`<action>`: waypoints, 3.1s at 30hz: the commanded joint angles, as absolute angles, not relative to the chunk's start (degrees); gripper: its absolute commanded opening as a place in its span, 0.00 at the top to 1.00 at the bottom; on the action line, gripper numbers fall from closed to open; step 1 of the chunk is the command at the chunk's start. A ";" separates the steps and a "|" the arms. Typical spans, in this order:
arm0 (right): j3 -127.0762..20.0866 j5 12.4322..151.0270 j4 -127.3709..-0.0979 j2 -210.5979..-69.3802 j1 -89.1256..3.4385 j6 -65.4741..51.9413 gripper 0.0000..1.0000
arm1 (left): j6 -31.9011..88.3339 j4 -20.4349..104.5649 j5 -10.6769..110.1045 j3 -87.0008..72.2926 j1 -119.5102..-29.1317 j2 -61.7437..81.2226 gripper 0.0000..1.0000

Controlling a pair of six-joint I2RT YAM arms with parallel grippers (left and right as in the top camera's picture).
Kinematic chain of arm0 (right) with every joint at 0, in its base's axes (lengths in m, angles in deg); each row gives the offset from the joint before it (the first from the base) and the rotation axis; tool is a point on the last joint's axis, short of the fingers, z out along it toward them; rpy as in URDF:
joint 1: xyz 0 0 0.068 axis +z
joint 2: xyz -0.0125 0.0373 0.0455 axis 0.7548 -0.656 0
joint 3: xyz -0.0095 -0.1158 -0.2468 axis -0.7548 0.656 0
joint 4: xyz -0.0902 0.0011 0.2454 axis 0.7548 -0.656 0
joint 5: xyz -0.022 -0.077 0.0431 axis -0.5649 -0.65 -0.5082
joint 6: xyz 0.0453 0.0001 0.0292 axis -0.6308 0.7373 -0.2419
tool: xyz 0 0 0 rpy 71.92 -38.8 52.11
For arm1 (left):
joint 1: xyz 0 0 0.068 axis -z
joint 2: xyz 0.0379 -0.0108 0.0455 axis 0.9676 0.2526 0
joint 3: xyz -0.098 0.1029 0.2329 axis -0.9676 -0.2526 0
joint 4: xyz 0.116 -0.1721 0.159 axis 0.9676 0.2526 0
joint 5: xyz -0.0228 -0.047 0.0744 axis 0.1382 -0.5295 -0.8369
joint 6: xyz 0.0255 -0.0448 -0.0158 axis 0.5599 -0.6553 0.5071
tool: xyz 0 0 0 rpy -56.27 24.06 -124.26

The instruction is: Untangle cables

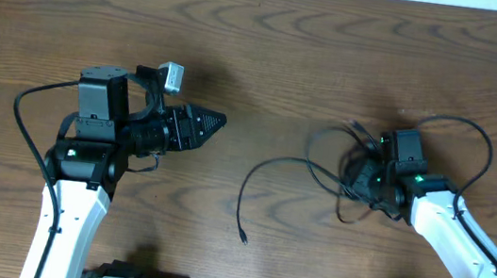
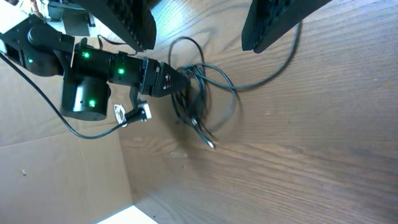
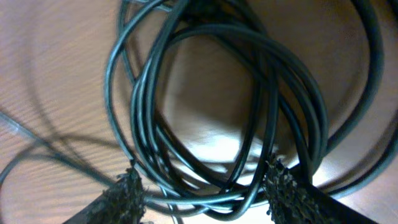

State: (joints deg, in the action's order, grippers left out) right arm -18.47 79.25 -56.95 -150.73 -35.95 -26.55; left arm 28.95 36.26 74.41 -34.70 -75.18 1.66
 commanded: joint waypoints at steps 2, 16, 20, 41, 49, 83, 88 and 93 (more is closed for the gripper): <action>-15.50 82.99 -54.22 -151.17 -35.25 -16.60 0.43 | 30.35 37.53 71.57 -35.48 -75.01 0.96 0.49; -13.84 103.64 -40.58 -158.75 -34.81 -12.89 0.99 | 30.37 40.68 68.53 -35.48 -75.01 0.96 0.49; -15.08 122.37 -29.67 -157.92 -34.90 -9.19 0.99 | 30.37 40.83 68.53 -35.48 -75.01 0.96 0.49; -16.83 147.46 -21.30 -148.07 -34.99 -12.84 0.99 | 35.31 42.16 69.63 -35.53 -71.34 0.96 0.49; -16.83 152.16 -21.28 -148.07 -35.07 -21.00 0.99 | 43.86 42.08 63.99 -35.59 -61.55 1.75 0.49; -16.83 163.05 -3.03 -148.00 -36.36 -35.68 0.99 | 21.67 34.12 22.41 -35.59 -49.90 22.49 0.92; -16.85 162.20 26.81 -147.96 -38.31 -53.02 0.99 | 21.69 34.29 19.22 -35.62 -49.94 24.37 0.92; -16.85 159.11 56.56 -147.96 -44.25 -67.66 0.99 | 21.67 34.82 19.27 -35.64 -49.94 26.49 0.92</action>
